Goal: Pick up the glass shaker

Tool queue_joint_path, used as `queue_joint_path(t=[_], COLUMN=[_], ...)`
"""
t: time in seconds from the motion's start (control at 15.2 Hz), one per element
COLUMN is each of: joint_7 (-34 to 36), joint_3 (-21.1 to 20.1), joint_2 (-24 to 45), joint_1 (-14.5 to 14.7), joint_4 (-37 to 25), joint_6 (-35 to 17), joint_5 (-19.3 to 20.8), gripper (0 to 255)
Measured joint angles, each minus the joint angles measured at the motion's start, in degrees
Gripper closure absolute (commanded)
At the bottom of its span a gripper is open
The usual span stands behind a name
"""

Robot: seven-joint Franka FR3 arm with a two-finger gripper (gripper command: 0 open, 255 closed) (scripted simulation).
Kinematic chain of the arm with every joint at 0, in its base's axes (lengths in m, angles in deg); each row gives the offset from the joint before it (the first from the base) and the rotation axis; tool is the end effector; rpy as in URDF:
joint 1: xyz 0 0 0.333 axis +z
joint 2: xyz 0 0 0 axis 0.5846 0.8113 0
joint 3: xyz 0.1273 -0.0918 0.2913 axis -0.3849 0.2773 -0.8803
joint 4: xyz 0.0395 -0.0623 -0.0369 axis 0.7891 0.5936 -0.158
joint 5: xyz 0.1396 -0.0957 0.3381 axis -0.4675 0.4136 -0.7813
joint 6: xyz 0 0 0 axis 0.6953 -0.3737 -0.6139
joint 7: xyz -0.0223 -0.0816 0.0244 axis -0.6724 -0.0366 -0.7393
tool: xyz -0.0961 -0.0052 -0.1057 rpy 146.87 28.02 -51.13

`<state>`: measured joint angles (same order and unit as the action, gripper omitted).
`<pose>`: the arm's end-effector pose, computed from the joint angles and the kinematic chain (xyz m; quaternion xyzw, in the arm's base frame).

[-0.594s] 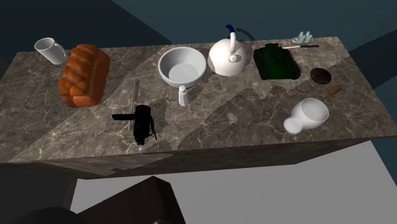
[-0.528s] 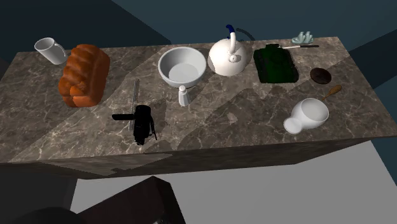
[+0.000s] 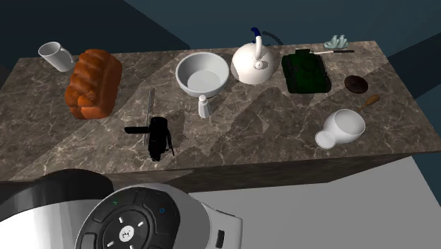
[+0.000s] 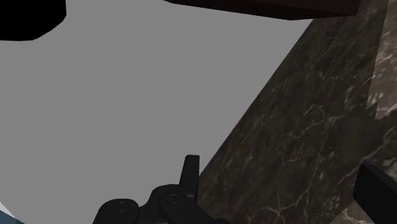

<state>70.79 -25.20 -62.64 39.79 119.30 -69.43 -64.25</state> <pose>0.3457 0.0646 0.5578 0.9975 0.0577 0.0232 0.0320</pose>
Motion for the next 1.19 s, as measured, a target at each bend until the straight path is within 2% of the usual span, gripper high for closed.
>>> queue_joint_path(t=[0.66, 1.19], joint_7=[11.86, 20.78], joint_3=[-8.81, -14.20], joint_2=[16.02, 31.50], joint_1=[2.99, 5.32], joint_4=[-12.58, -27.51], joint_6=[-2.40, -2.25], joint_5=[-3.70, -2.27], gripper=[0, 0])
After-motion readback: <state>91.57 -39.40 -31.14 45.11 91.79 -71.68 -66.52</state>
